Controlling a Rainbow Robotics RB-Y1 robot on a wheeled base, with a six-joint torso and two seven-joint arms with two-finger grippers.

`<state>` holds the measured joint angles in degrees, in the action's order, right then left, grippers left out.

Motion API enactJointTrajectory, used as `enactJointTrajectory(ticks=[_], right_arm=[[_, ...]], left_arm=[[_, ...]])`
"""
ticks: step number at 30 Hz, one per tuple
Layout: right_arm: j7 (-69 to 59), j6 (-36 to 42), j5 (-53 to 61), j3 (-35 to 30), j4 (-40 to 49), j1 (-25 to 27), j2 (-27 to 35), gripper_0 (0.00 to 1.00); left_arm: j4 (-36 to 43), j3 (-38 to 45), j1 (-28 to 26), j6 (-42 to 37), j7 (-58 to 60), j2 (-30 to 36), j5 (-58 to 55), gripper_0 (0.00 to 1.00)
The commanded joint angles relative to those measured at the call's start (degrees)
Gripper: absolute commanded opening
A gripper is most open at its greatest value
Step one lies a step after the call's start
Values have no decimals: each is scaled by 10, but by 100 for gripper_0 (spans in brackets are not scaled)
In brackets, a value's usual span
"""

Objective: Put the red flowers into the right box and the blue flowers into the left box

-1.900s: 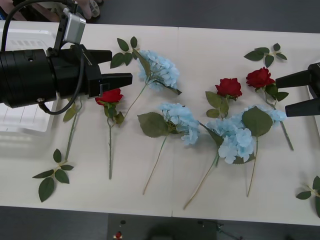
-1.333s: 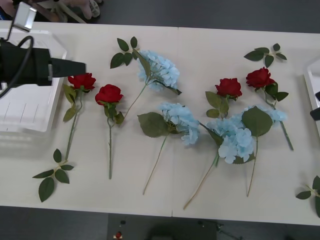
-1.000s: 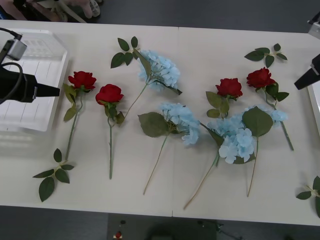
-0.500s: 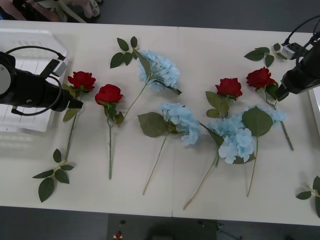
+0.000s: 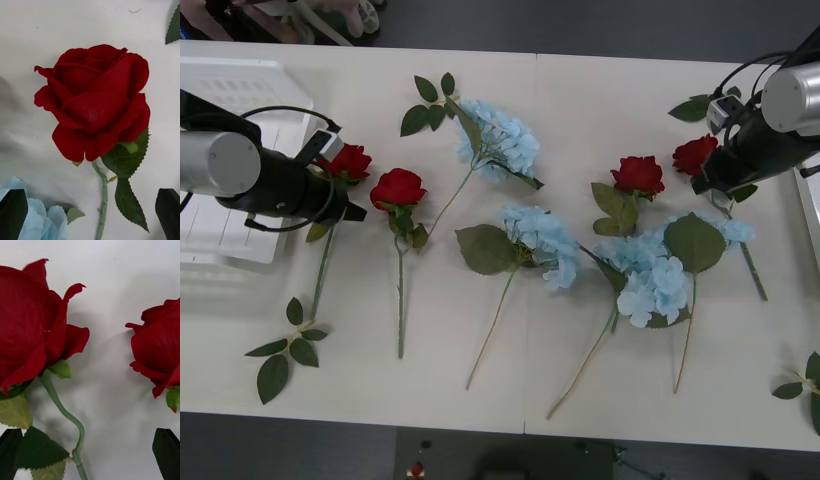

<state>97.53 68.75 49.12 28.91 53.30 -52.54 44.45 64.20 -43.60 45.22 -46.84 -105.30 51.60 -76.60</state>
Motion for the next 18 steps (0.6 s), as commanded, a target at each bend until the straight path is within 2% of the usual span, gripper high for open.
enactJointTrajectory(ticks=[1,6,8,9,13,15,18], right_arm=[[28,-21,-5,1,-19,-15,-5,100],[34,-68,-16,25,-36,-15,-5,100],[34,-92,-21,41,-46,-15,-5,100],[34,-105,-20,50,-52,-15,-6,100],[32,-138,-15,78,-71,-16,-10,100],[34,-144,-15,78,-80,-15,-14,100],[35,-153,-16,79,-98,-15,-23,100]], left_arm=[[-13,11,21,7,-3,-9,29,100],[-16,-3,21,18,-3,-14,47,99],[-16,-17,21,36,-3,-14,50,66],[-16,-23,21,43,-3,-14,51,53],[-21,-47,21,73,-1,-14,54,8],[-25,-47,21,74,-2,-14,55,3],[-26,-48,21,74,-3,-14,59,3]])
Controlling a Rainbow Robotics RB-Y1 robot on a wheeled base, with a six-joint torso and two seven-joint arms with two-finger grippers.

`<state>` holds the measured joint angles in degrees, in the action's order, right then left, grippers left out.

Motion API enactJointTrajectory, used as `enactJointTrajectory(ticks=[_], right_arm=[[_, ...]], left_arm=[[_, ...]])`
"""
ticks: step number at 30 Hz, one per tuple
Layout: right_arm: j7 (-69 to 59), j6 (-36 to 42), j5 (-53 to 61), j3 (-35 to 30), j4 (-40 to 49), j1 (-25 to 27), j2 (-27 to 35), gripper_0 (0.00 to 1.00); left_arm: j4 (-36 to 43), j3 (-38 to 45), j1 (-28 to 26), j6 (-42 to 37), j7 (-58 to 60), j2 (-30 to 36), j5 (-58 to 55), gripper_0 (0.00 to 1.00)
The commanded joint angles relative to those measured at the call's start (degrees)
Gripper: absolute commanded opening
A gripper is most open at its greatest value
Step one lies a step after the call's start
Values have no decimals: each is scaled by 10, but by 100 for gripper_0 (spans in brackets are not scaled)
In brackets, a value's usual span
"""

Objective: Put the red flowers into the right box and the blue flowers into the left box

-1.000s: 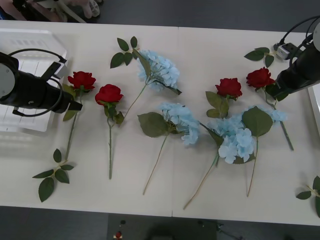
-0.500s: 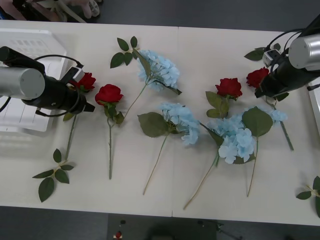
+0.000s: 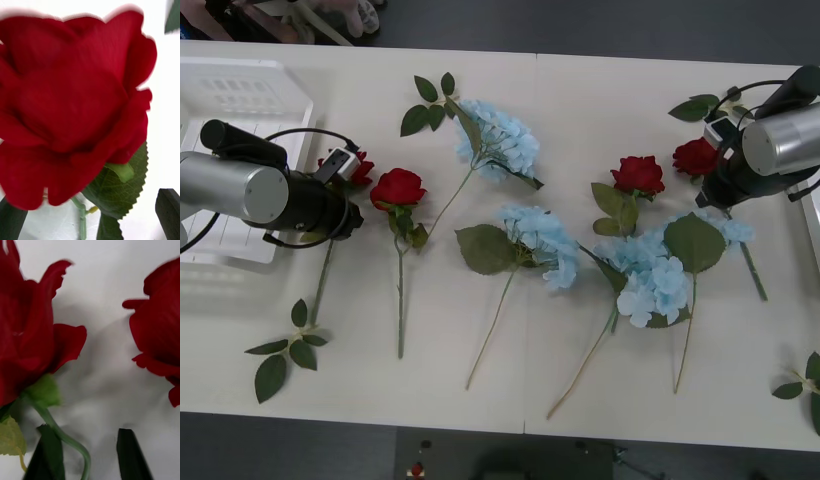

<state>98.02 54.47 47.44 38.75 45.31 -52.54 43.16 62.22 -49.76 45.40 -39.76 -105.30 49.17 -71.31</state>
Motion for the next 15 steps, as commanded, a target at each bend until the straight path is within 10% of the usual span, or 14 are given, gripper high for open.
enactJointTrajectory(ticks=[1,12,15], right_arm=[[31,-13,0,-20,-21,-15,-12,100],[31,-52,7,-18,-68,-15,-38,99],[31,-60,10,-15,-78,-15,-43,76]], left_arm=[[-7,14,19,3,-4,10,8,2],[95,111,28,15,-3,91,-1,0],[163,183,28,-16,-3,122,-39,0]])
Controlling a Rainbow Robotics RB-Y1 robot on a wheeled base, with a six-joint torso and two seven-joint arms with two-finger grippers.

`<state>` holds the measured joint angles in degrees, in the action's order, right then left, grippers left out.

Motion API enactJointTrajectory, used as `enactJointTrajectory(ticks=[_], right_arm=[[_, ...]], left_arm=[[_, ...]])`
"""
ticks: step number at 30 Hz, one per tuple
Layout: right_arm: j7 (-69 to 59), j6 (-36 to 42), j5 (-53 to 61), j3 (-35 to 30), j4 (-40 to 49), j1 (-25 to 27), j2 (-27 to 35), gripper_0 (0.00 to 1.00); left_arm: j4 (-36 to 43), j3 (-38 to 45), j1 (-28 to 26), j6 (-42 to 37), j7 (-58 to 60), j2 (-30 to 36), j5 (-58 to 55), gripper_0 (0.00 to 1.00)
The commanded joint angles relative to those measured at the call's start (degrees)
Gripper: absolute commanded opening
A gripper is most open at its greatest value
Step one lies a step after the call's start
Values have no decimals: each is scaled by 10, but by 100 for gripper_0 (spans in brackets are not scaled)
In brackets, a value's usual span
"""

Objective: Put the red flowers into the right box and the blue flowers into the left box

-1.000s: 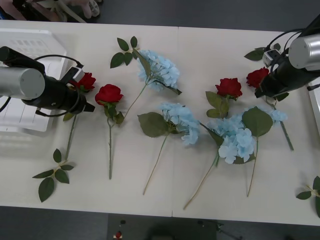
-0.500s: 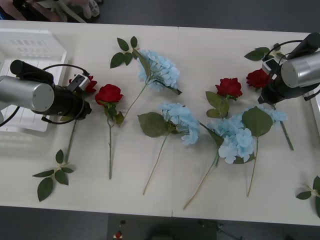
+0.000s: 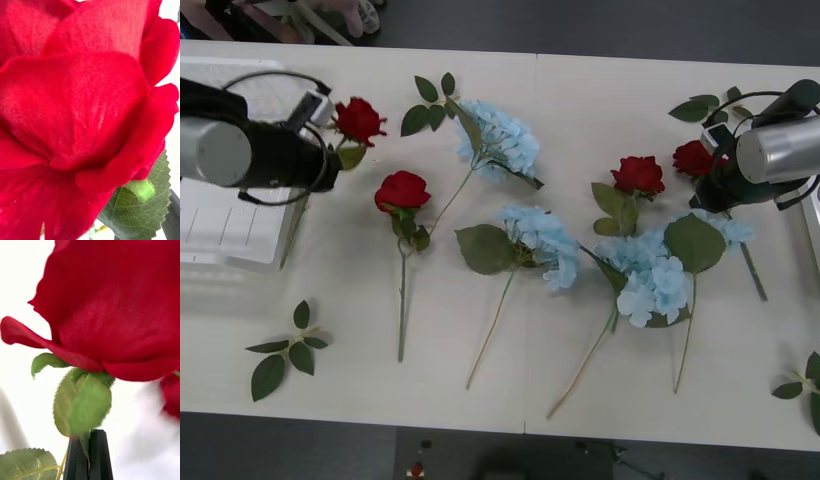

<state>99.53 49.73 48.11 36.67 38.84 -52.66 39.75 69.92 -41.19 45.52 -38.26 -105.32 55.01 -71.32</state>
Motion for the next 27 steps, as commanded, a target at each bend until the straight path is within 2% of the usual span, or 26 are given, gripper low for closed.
enactJointTrajectory(ticks=[1,3,4,5,6,7,12,19,22,27], right_arm=[[15,-15,4,7,-16,-14,-11,62],[15,-20,6,8,-20,-14,-13,36],[14,-21,6,9,-21,-14,-13,28],[13,-22,7,8,-21,-14,-13,15],[13,-22,8,8,-21,-14,-13,5],[13,-23,8,9,-21,-14,-13,0],[12,-27,12,9,-23,-14,-13,0],[15,-32,22,-3,-21,-28,-4,0],[17,7,32,-27,-7,-52,17,0],[19,124,55,-122,41,-70,73,0]], left_arm=[[108,120,27,-38,-1,70,-61,0],[149,164,27,-47,19,74,-117,0],[162,172,27,-49,28,70,-134,0],[185,181,26,-39,50,58,-155,0],[199,182,27,-21,65,48,-175,0],[215,180,27,7,77,26,-198,0],[241,178,27,75,79,-95,-180,0],[225,174,36,91,83,-251,-110,0],[214,164,50,94,88,-289,-95,0],[211,163,50,105,93,-308,-115,0]])
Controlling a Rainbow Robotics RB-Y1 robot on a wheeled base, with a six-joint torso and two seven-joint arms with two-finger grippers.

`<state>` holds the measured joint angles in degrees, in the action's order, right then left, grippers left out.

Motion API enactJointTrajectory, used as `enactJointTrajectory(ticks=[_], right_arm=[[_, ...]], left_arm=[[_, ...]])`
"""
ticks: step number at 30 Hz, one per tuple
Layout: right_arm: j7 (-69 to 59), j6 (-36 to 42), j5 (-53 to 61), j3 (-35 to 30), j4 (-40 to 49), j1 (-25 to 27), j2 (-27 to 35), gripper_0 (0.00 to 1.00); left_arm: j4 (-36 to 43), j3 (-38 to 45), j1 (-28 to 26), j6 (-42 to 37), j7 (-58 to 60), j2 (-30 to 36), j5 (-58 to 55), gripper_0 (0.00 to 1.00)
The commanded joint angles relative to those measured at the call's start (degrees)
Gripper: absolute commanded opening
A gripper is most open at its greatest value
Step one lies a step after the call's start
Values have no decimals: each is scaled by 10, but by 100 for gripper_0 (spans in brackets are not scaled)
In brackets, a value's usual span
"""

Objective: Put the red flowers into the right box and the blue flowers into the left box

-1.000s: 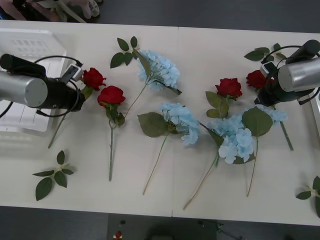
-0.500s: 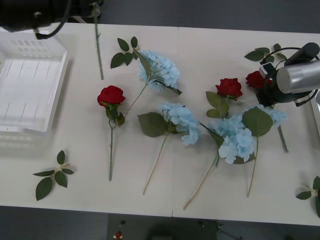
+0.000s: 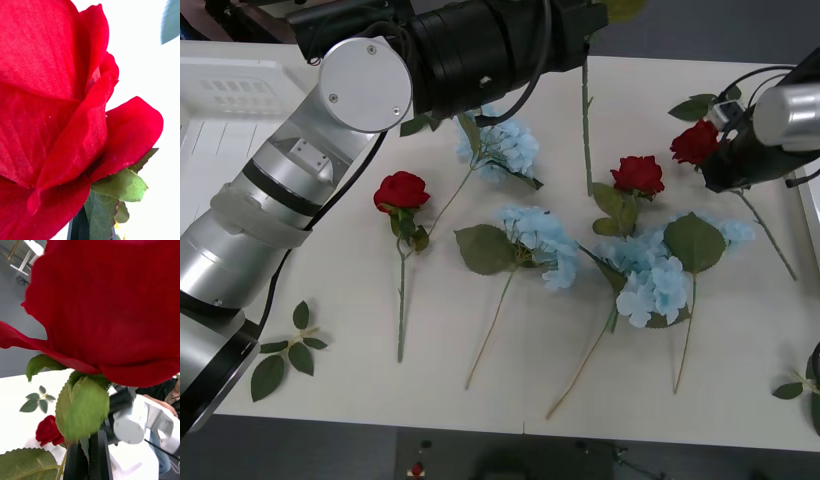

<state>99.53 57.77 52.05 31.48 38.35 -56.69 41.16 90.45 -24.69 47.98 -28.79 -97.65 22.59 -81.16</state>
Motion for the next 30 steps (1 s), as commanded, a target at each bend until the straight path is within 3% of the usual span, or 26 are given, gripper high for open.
enactJointTrajectory(ticks=[1,6,12,20,24,28,29,30], right_arm=[[18,64,28,-90,50,-30,72,0],[22,129,75,-150,47,-27,139,0],[26,98,88,-149,8,0,190,0],[36,-101,69,-109,-25,80,198,0],[30,-174,59,-57,-35,89,198,0],[29,-201,27,-47,-49,89,193,0],[28,-202,19,-47,-49,89,192,10],[28,-202,8,-47,-49,89,192,45]], left_arm=[[7,-1,26,10,16,16,-22,0],[7,-1,26,14,17,17,-25,0],[8,-2,26,25,18,16,-26,0],[7,-4,26,50,18,16,-47,0],[7,-4,26,50,18,16,-47,0],[7,-4,26,50,18,16,-47,0],[7,-4,26,50,18,16,-47,0],[7,-4,26,50,18,16,-47,0]])
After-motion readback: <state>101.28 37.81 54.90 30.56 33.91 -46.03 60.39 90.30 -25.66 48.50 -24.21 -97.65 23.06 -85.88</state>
